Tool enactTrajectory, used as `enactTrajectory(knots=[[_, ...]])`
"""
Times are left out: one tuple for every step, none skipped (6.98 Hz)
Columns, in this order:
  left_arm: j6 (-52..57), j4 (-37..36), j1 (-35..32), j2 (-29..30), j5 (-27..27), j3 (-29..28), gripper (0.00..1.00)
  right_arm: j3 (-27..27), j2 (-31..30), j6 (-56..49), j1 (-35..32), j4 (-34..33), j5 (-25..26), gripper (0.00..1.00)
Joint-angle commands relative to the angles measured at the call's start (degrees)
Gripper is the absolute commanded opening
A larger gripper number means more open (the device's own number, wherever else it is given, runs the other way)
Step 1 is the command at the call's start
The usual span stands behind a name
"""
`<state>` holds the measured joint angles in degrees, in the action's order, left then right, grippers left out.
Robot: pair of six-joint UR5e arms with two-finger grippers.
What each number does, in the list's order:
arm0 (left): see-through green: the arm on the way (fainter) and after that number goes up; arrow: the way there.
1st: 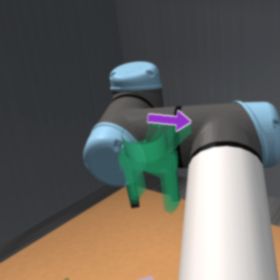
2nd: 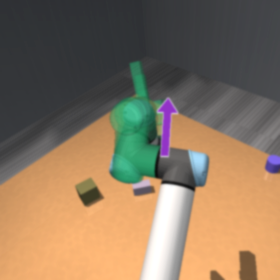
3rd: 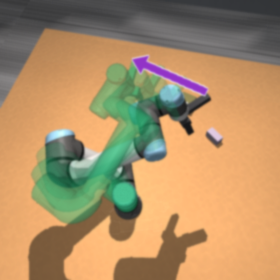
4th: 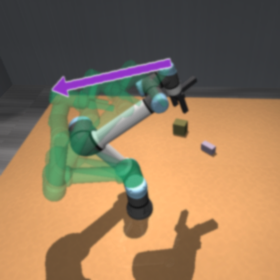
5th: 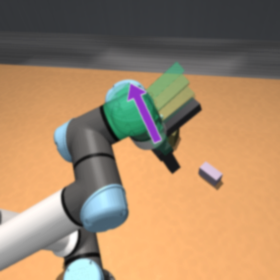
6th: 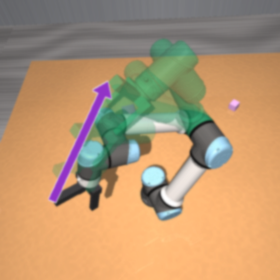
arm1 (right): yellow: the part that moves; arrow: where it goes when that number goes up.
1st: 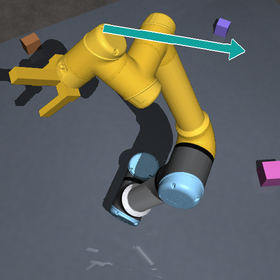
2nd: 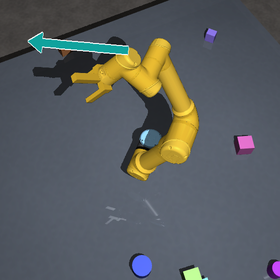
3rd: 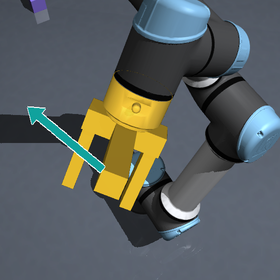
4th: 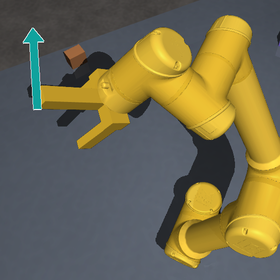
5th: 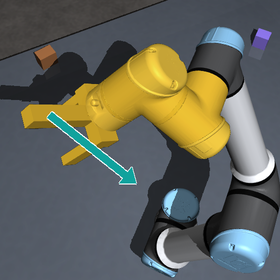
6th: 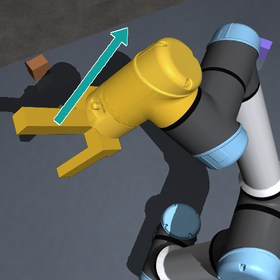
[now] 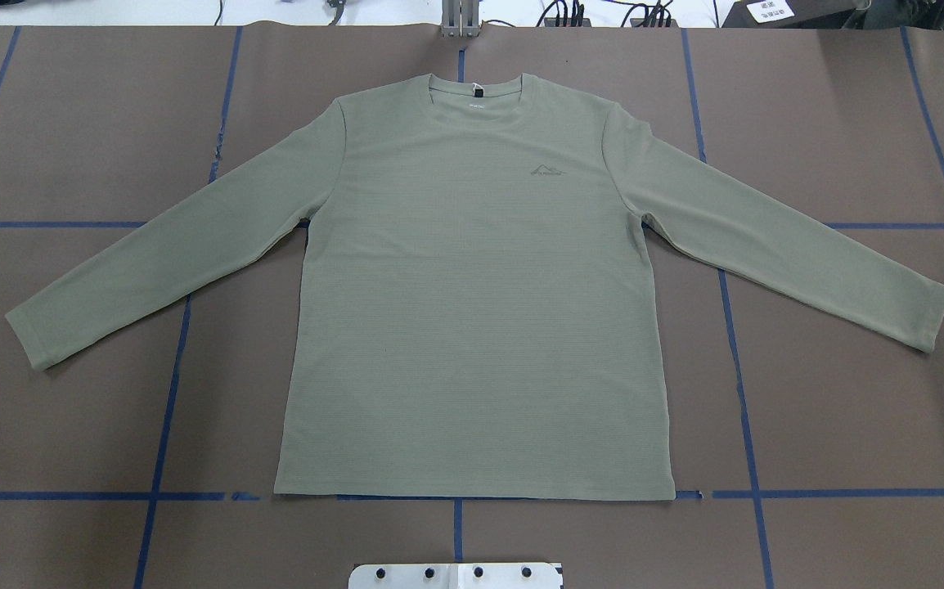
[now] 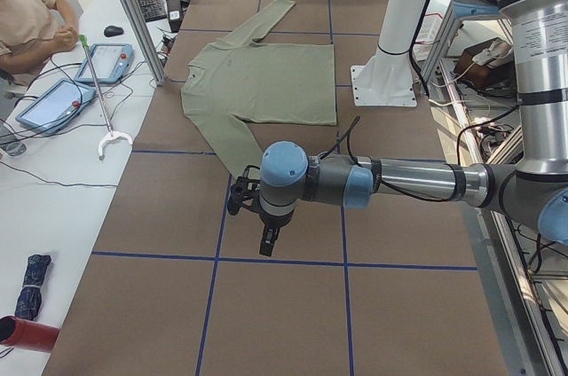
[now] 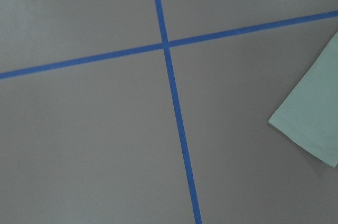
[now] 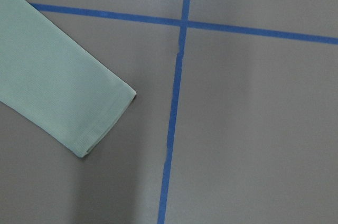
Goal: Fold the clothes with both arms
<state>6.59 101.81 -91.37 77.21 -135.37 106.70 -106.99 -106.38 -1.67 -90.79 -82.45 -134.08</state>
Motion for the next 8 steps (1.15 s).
enactTrajectory(knots=[[-0.7, 15.18, -0.04, 1.26, 0.28, -2.18, 1.0, -1.9, 4.66, 0.44, 0.0, 0.01, 0.57, 1.0], [-0.62, 21.87, -0.04, 2.93, 0.19, -5.68, 1.0, -1.73, 5.38, 4.27, -0.35, -0.07, 0.31, 1.0], [-0.7, 25.59, -0.04, 3.29, -0.42, -8.67, 1.0, -1.21, 4.17, 5.27, -0.7, 2.88, -0.04, 1.0], [-2.18, 26.24, -0.04, 3.29, -0.51, -8.35, 1.0, 1.24, 2.94, 6.41, -0.62, 12.22, -0.04, 1.0], [-2.28, 28.42, -0.04, 3.12, -0.51, -8.96, 1.0, 3.09, 2.84, 16.51, 1.65, 19.1, -1.18, 1.0], [-2.37, 28.71, -0.04, 3.12, -0.68, -9.05, 1.0, 5.54, 2.32, 25.4, 5.41, 28.4, -1.19, 1.0], [-2.37, 28.71, -0.04, 3.03, -3.82, -9.4, 1.0, 9.66, 2.31, 35.06, 11.02, 38.5, 0.47, 1.0], [-2.37, 28.8, -0.04, 2.77, -5.24, -9.41, 1.0, 14.92, 2.31, 42.73, 15.51, 50.52, 3.79, 0.98]])
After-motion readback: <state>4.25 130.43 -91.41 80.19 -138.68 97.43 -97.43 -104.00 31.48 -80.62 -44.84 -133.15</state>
